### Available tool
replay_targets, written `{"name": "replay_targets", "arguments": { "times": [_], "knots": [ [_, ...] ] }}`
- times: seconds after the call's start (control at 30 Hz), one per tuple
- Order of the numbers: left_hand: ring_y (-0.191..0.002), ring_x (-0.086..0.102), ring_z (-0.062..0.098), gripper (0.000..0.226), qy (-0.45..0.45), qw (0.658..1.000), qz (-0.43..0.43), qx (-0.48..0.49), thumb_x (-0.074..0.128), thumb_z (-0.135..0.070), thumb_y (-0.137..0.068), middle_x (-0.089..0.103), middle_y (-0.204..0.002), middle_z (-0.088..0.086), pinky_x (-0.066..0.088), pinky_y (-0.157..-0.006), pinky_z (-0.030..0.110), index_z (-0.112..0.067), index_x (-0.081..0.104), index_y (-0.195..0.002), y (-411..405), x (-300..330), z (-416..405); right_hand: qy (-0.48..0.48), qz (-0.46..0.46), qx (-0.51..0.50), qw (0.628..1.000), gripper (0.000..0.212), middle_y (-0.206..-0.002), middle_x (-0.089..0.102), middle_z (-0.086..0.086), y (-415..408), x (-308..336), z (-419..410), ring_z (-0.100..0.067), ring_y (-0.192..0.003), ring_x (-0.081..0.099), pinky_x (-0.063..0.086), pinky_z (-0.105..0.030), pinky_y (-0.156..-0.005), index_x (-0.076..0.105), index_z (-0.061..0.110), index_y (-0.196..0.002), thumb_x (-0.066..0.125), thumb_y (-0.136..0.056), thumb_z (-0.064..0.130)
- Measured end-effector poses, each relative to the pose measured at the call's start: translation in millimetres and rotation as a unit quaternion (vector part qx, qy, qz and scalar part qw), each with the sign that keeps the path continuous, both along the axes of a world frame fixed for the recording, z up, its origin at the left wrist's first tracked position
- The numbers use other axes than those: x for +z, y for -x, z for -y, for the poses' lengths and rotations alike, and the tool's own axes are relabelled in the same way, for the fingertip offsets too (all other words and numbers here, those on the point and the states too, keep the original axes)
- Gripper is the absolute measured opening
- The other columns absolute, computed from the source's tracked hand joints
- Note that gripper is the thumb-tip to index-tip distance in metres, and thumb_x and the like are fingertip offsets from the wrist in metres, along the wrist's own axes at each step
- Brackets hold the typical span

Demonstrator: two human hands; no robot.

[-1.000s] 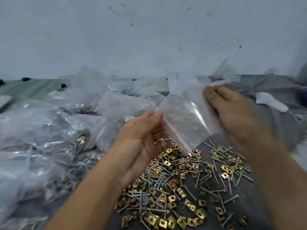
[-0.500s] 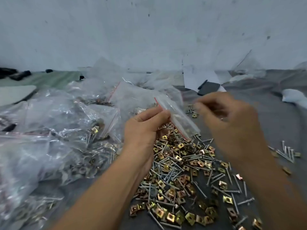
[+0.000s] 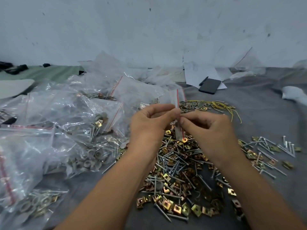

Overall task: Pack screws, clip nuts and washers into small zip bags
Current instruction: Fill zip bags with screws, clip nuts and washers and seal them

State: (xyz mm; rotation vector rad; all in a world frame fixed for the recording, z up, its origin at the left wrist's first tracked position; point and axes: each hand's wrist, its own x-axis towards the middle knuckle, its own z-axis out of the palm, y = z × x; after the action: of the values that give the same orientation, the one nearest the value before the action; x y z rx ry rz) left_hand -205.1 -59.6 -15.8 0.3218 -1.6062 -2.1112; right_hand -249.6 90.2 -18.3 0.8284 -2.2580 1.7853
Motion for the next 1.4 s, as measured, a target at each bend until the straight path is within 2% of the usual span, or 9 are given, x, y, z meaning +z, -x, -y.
{"name": "replay_targets", "arguments": {
  "times": [0.13, 0.27, 0.5, 0.67, 0.83, 1.03, 1.17, 1.27, 1.4],
  "knots": [
    [-0.088, 0.078, 0.023, 0.012, 0.040, 0.999, 0.009, -0.008, 0.086, -0.011, -0.087, 0.081, -0.091, 0.008, 0.064, -0.082, 0.034, -0.011, 0.081, -0.098, -3, -3, -6, 0.041, 0.047, 0.012, 0.998, 0.009, -0.081, 0.080, 0.008, -1, -1, 0, -0.009, -0.079, 0.077, 0.059, -0.019, -0.072, 0.084, 0.023, -0.096, 0.082, -0.088, 0.020],
    [-0.083, 0.078, 0.021, 0.005, 0.068, 0.997, 0.017, -0.016, 0.083, -0.016, -0.090, 0.081, -0.087, 0.008, 0.065, -0.079, 0.034, -0.014, 0.084, -0.095, -5, -1, -8, 0.094, 0.096, 0.023, 0.991, 0.011, -0.082, 0.080, 0.000, 1, -1, 0, -0.012, -0.079, 0.077, 0.057, -0.017, -0.071, 0.084, 0.019, -0.090, 0.086, -0.080, 0.024],
    [-0.070, 0.073, 0.017, 0.008, 0.052, 0.996, 0.061, 0.029, 0.081, -0.019, -0.092, 0.080, -0.082, 0.008, 0.060, -0.066, 0.033, -0.015, 0.083, -0.085, -7, 9, -5, 0.157, 0.203, 0.049, 0.965, 0.012, -0.090, 0.079, -0.013, 4, 1, -6, -0.032, -0.087, 0.077, 0.063, -0.035, -0.078, 0.080, 0.011, -0.091, 0.084, -0.082, 0.018],
    [-0.053, 0.057, 0.000, 0.015, 0.301, 0.936, 0.103, 0.152, 0.079, -0.030, -0.080, 0.070, -0.064, -0.015, 0.047, -0.051, 0.020, -0.024, 0.068, -0.071, -8, 12, 1, 0.045, -0.002, -0.195, 0.980, 0.009, -0.073, 0.075, -0.003, 9, 2, -15, -0.019, -0.070, 0.076, 0.065, -0.042, -0.068, 0.067, 0.019, -0.082, 0.074, -0.087, 0.020],
    [-0.092, 0.060, 0.009, 0.029, 0.481, 0.863, 0.045, 0.147, 0.078, -0.019, -0.087, 0.060, -0.102, -0.009, 0.055, -0.074, 0.036, -0.029, 0.053, -0.099, -9, 19, 8, -0.033, -0.155, -0.200, 0.967, 0.015, -0.069, 0.066, 0.009, 4, 3, -6, -0.010, -0.064, 0.067, 0.057, -0.034, -0.062, 0.061, 0.023, -0.079, 0.074, -0.084, 0.019],
    [-0.121, 0.062, 0.007, 0.061, 0.515, 0.857, -0.006, -0.007, 0.064, 0.006, -0.082, 0.061, -0.135, -0.021, 0.054, -0.097, 0.035, -0.037, 0.057, -0.124, -20, 29, 17, 0.076, -0.060, -0.098, 0.990, 0.018, -0.075, 0.067, 0.000, 3, 4, -5, -0.024, -0.066, 0.072, 0.062, -0.047, -0.060, 0.059, 0.023, -0.088, 0.077, -0.090, 0.019],
    [-0.118, 0.066, 0.007, 0.051, 0.469, 0.877, -0.030, -0.104, 0.068, -0.009, -0.087, 0.067, -0.129, -0.018, 0.052, -0.099, 0.031, -0.033, 0.059, -0.132, -31, 28, 14, 0.119, -0.051, -0.071, 0.989, 0.016, -0.073, 0.065, -0.003, 3, 9, -5, -0.022, -0.062, 0.071, 0.055, -0.029, -0.055, 0.060, 0.019, -0.099, 0.075, -0.094, 0.015],
    [-0.132, 0.056, 0.000, 0.071, 0.495, 0.860, -0.050, -0.114, 0.084, -0.036, -0.082, 0.061, -0.139, -0.021, 0.046, -0.110, 0.025, -0.037, 0.051, -0.145, -32, 26, 4, 0.179, 0.026, -0.043, 0.983, 0.009, -0.068, 0.066, -0.005, 1, 10, -3, -0.030, -0.059, 0.071, 0.058, -0.038, -0.057, 0.063, 0.015, -0.096, 0.070, -0.096, 0.010],
    [-0.146, 0.046, 0.008, 0.094, 0.583, 0.808, -0.056, -0.068, 0.095, -0.038, -0.070, 0.057, -0.148, -0.013, 0.036, -0.122, 0.050, -0.030, 0.048, -0.152, -23, 23, -1, 0.242, 0.120, -0.028, 0.962, 0.011, -0.068, 0.068, -0.002, -4, 12, 0, -0.025, -0.062, 0.071, 0.063, -0.045, -0.063, 0.067, 0.015, -0.088, 0.068, -0.093, 0.005]
  ]
}}
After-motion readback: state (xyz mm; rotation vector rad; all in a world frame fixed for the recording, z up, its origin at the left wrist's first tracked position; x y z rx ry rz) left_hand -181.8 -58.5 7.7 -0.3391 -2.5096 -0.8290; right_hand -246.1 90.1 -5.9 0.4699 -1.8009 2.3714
